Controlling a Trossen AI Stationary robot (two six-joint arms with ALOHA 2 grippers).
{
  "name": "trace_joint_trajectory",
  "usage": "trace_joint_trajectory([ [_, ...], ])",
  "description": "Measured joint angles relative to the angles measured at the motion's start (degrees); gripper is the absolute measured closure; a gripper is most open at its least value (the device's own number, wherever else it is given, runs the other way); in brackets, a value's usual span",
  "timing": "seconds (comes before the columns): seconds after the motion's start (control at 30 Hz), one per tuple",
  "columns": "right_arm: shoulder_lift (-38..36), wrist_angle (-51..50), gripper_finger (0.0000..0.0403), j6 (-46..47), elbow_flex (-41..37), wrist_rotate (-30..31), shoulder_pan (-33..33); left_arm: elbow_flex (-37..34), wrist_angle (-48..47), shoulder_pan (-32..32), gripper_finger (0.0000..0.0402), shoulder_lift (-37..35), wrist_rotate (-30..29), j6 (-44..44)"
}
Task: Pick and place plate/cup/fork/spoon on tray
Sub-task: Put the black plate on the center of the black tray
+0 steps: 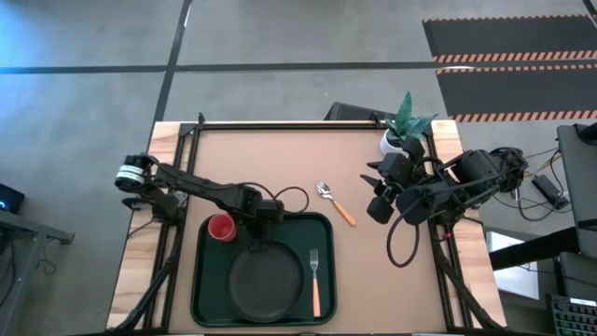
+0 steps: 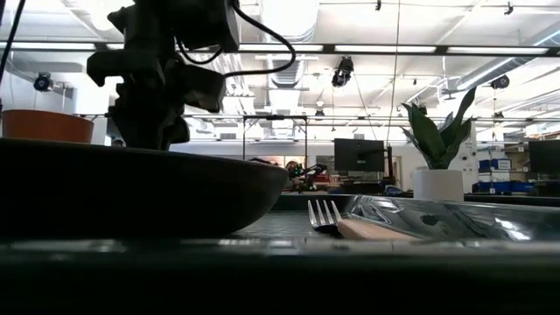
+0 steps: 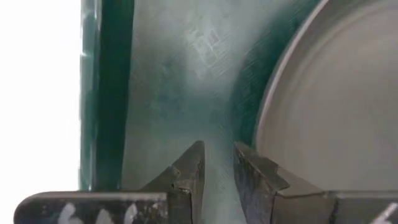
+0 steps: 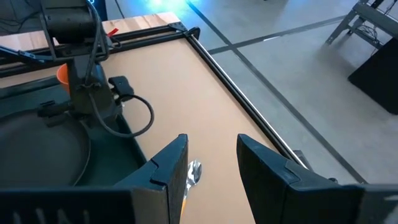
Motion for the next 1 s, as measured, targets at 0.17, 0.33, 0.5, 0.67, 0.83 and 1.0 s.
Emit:
trace_joint_trajectory([
  [0.17,0.0,0.0,0.0275,-0.28,0.0,-0.98,0.0,0.0,0.11,0.0,0.0337,0.25,1.53,-1.04],
  [0.33,0.0,0.0,0.0275,-0.36,-0.01,-1.02,0.0,0.14,-0.18,0.07,0.0337,0.23,2.91,-1.09],
  [0.5,0.0,0.0,0.0275,-0.89,0.0,-1.11,0.0,1.09,-0.71,0.21,0.0337,0.18,3.19,-1.08],
  [0.67,0.0,0.0,0.0275,-0.89,-0.02,-1.12,0.0,2.35,-2.15,0.37,0.0337,0.14,3.26,-1.07],
  [0.83,0.0,0.0,0.0275,-1.13,-0.01,-1.37,0.0,4.91,-6.4,0.37,0.0337,0.12,4.04,-1.04],
  [1.0,0.0,0.0,0.0275,-1.65,-0.01,-1.39,0.0,4.41,-6.99,0.34,0.0337,0.1,5.93,-1.06],
])
